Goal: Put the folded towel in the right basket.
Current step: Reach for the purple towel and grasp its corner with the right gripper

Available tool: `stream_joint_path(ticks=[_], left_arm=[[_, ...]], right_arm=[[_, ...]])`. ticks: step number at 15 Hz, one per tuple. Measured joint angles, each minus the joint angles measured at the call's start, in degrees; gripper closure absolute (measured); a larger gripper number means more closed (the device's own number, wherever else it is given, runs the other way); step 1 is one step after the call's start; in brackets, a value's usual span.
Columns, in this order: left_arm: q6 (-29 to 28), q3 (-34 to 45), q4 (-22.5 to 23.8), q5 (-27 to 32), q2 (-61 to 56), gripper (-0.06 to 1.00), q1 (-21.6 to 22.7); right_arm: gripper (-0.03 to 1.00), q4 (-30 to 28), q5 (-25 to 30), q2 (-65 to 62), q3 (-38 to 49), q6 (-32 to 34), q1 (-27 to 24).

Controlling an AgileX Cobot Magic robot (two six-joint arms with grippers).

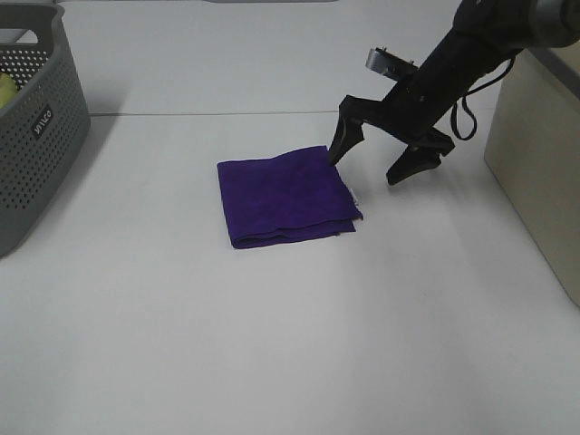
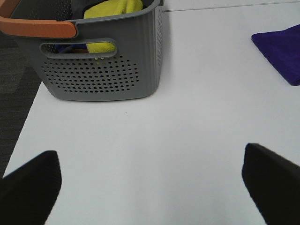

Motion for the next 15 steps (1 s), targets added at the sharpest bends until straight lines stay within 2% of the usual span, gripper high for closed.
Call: stream_joint_path(ticks=[9,15], left_arm=[[0.0,0.0,0.0,0.0,0.0,-0.05,0.0],[0.0,0.0,0.0,0.0,0.0,-0.05,0.0]], right_arm=[[0.05,1.8,-1.8,3.9,-0.6,-1.9,0.1],[0.15,5.1,-3.5,7.4,-2.2,0.2,7.8]])
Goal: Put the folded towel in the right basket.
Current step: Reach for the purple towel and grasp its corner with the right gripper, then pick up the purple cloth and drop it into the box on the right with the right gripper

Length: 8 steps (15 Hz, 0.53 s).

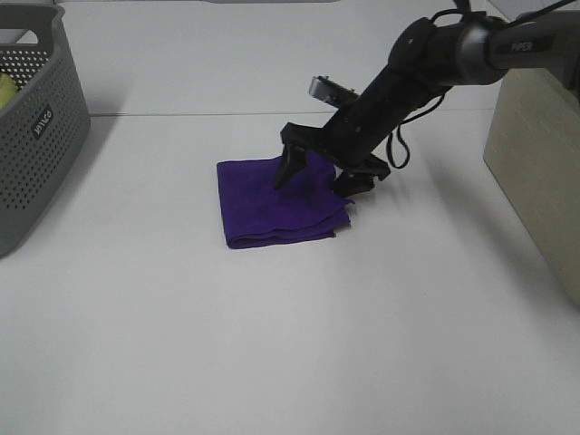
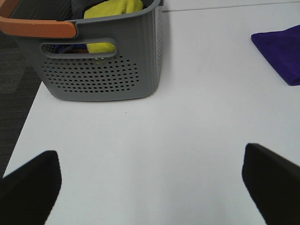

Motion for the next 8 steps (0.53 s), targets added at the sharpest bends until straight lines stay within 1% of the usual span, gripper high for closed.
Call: stream_joint_path(ticks=[1,2,3,4,5,6,7,8], left_arm=[[0.0,0.0,0.0,0.0,0.0,-0.05,0.0],[0.0,0.0,0.0,0.0,0.0,-0.05,0.0],[0.0,0.0,0.0,0.0,0.0,-0.05,0.0],[0.0,0.0,0.0,0.0,0.0,-0.05,0.0],[0.0,0.0,0.0,0.0,0.0,-0.05,0.0],[0.0,0.0,0.0,0.0,0.0,-0.05,0.0],[0.0,0.0,0.0,0.0,0.0,-0.05,0.0],[0.0,0.0,0.0,0.0,0.0,-0.05,0.0]], right_arm=[[0.2,0.3,-1.1,0.3,0.0,0.4,2.6],[0.26,0.3,-2.4,0.7,-0.1,0.6,5.0],[0.4,0.0,-4.0,1.1,-0.2,1.1,7.6],[0.59,-0.9,-5.7,1.4,-0.2,1.4,9.9],[0.82,-1.3,-7.3,2.0,-0.2,1.5,11.9],[0.93,-1.3,-8.4,1.9,-0.2,1.8,13.2],[0.97,-1.3,-8.9,1.9,-0.2,1.8,13.8],[0.97,-1.3,-9.1,1.9,-0.2,1.8,13.9]])
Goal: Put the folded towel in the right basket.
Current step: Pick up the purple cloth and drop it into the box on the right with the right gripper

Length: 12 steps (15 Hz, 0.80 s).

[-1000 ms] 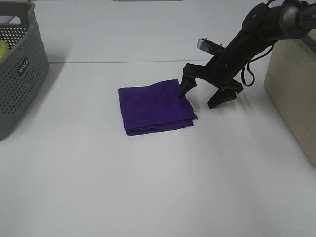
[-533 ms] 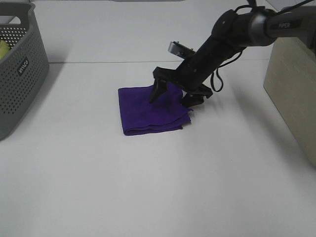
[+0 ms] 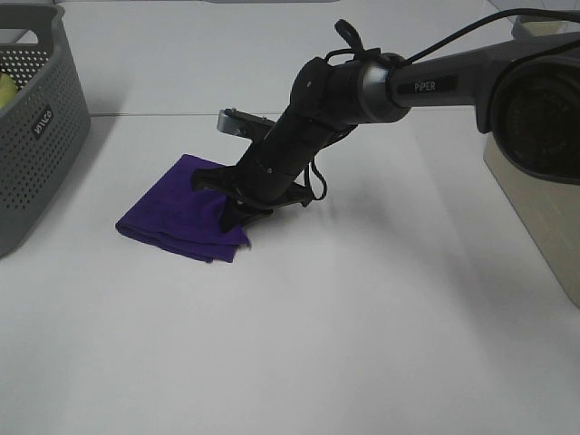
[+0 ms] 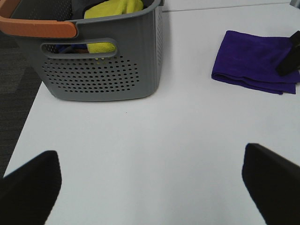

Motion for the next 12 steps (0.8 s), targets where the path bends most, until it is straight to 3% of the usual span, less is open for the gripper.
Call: stream_joint_path(ticks=[3,6,9,12], left_arm=[[0.0,0.0,0.0,0.0,0.0,-0.05,0.0],[0.0,0.0,0.0,0.0,0.0,-0.05,0.0],[0.0,0.0,0.0,0.0,0.0,-0.05,0.0],[0.0,0.0,0.0,0.0,0.0,-0.05,0.0]], right_arm=[[0.97,-1.0,1.8,-0.9,-0.7,0.1,0.0],[0.97,-7.9,14.2,-2.8,-5.6,0.1,0.1],[0.97,-14.7,24.4,-10.8,-18.5,0.7,0.2],[0.97,-26.5,27.4,-18.0,-28.8,1.9,-0.1]])
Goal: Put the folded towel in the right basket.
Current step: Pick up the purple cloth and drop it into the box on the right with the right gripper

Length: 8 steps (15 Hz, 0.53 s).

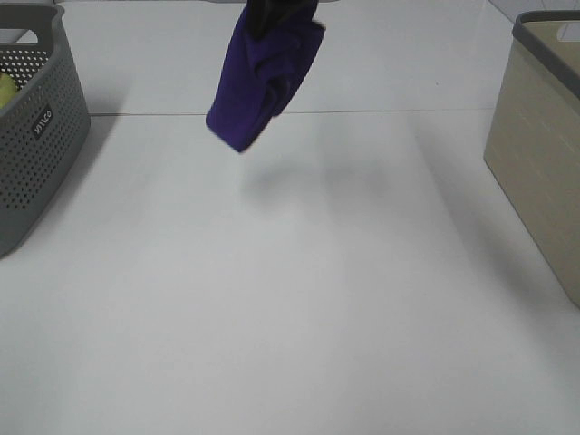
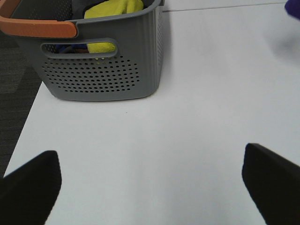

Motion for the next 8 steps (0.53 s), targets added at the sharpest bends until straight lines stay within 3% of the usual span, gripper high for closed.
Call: stream_joint_path(ticks=[3,8], left_arm=[[0.0,0.0,0.0,0.0,0.0,-0.05,0.0],[0.0,0.0,0.0,0.0,0.0,-0.05,0.0]], right_arm=[[0.97,-6.7,0.2,-5.7,-2.2,1.5,-5.1],[0.97,-11.0,0.5,-12.6,-2.3,5.4,-27.4]])
